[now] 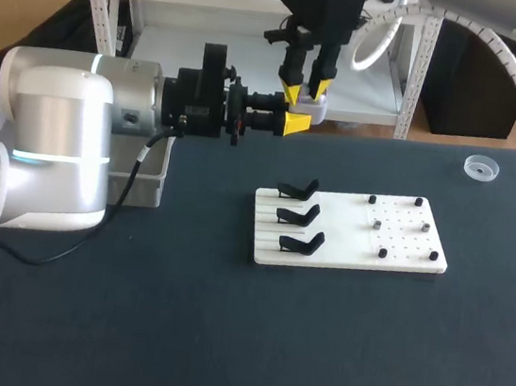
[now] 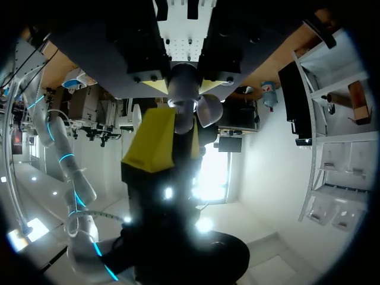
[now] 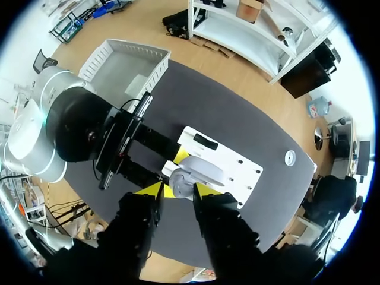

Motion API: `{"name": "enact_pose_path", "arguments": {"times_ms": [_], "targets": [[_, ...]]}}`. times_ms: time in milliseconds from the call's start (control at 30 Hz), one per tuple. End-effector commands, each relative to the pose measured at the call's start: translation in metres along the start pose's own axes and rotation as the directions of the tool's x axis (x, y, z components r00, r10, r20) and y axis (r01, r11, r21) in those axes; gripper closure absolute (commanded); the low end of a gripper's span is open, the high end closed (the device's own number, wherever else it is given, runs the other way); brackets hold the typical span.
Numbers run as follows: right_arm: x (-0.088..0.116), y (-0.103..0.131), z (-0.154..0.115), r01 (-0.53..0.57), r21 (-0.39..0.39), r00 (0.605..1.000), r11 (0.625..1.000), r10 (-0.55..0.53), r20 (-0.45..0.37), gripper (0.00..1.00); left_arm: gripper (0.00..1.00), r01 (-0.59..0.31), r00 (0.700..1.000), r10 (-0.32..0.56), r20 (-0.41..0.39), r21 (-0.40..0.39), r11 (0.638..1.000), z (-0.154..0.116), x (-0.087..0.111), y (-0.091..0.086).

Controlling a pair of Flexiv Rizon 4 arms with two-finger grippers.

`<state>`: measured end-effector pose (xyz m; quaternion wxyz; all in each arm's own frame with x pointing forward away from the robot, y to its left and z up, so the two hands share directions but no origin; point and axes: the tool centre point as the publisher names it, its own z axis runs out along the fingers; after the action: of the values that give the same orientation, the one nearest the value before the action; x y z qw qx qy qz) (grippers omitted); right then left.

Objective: Pick up each earbud case from the left stands, insert the matching earbuds, close the lid, and place the case in the box.

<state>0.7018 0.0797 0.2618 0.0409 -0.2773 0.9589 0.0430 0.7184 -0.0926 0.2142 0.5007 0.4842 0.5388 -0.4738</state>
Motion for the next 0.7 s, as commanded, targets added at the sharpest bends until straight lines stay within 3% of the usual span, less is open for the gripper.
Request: {"name": "enact_pose_path", "arguments": {"times_ms": [33, 500, 700], "targets": [[0.002, 0.000, 0.001, -0.004, 0.003, 1.000, 1.000, 0.004, 0.007, 0.69, 1.00, -0.001, 1.000, 0.001, 0.002, -0.004, 1.000, 0.000, 0.000, -0.001], [0.002, -0.002, -0.007, -0.007, 0.036, 1.000, 0.999, 0.006, 0.027, 0.69, 1.00, -0.001, 1.000, 0.001, 0.002, -0.004, 1.000, 0.000, 0.000, -0.001], [-0.015, -0.012, -0.027, -0.054, -0.017, 0.992, 0.998, 0.056, 0.113, 0.69, 1.00, -0.001, 1.000, 0.001, 0.002, -0.004, 1.000, 0.000, 0.000, -0.001]]}}
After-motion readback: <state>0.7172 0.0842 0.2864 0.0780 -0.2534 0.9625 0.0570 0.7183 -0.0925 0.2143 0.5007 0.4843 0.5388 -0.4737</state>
